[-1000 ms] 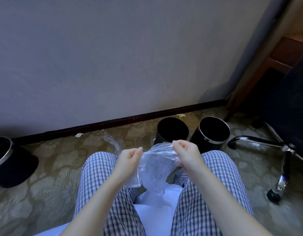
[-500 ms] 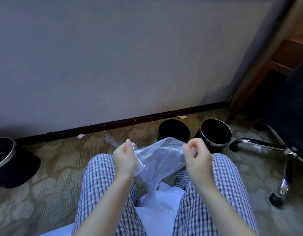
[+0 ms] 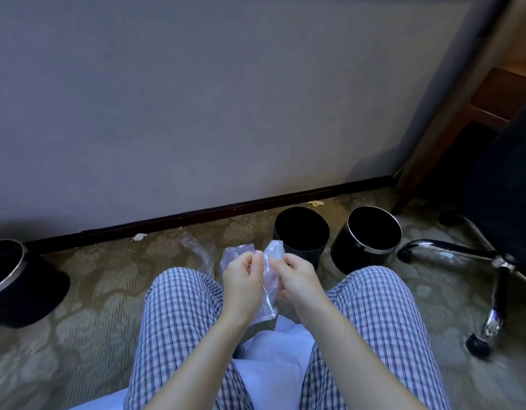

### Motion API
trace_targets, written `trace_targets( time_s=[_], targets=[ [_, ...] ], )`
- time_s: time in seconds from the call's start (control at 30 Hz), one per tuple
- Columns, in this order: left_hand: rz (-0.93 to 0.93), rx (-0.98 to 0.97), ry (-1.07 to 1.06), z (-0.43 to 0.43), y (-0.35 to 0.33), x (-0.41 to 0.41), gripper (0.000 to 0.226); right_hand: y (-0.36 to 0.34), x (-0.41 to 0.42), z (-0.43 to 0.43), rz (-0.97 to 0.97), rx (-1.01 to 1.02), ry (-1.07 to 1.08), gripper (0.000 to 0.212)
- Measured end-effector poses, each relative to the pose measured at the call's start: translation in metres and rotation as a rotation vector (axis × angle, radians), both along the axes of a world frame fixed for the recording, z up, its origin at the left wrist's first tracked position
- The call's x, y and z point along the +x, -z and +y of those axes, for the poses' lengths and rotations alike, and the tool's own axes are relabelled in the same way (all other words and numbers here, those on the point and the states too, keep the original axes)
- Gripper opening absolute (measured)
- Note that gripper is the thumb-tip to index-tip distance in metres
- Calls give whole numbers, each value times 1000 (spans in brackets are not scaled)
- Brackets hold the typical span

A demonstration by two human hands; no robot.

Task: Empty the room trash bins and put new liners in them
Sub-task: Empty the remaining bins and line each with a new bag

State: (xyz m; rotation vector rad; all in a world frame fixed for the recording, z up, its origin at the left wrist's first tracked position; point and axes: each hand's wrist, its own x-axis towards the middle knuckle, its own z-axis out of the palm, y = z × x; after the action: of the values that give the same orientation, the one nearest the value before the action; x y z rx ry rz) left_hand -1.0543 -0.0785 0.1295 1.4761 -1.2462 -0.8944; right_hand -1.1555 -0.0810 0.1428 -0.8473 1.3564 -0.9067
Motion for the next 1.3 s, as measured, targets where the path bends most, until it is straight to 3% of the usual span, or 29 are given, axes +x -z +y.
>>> trace_targets(
  time_s=[0.07,0.17,0.23,0.3,0.47,0.63,0.83,0.97,1.03,1.1,1.2,1.3],
  targets=[
    [-35,0,-2,0,1,0,45,0,0,0,-140,42,28,24],
    [-75,-11,32,0,-1,-2,43,6,2,-4,-201,76,78,53],
    [-91,-28,36,1,-1,-3,44,9,4,-6,-191,64,131,41],
    [-82,-25,-11,1,2,0,45,7,4,-7,-171,15,191,10],
    [-22,73,-186,-4,11,18,43,12,-8,-16,-136,-19,469,32],
    [-104,85,-123,-8,8,20,42,12,-24,-19,-60,-37,586,30],
    [-167,118,-109,-16,8,17,41,2,-55,-33,84,-201,669,31],
    [-146,302,-69,-20,19,22,35,-12,-63,-34,162,-295,611,27],
    [-164,375,-51,-22,24,29,33,-14,-63,-32,223,-337,482,28],
    [-128,418,-68,-25,21,36,32,-14,-57,-28,271,-366,317,14],
    [-98,336,-85,-28,14,46,30,-5,-40,-18,334,-345,121,15],
    [-56,239,60,-20,7,40,29,4,-17,-11,310,-295,-43,27]
  ],
)
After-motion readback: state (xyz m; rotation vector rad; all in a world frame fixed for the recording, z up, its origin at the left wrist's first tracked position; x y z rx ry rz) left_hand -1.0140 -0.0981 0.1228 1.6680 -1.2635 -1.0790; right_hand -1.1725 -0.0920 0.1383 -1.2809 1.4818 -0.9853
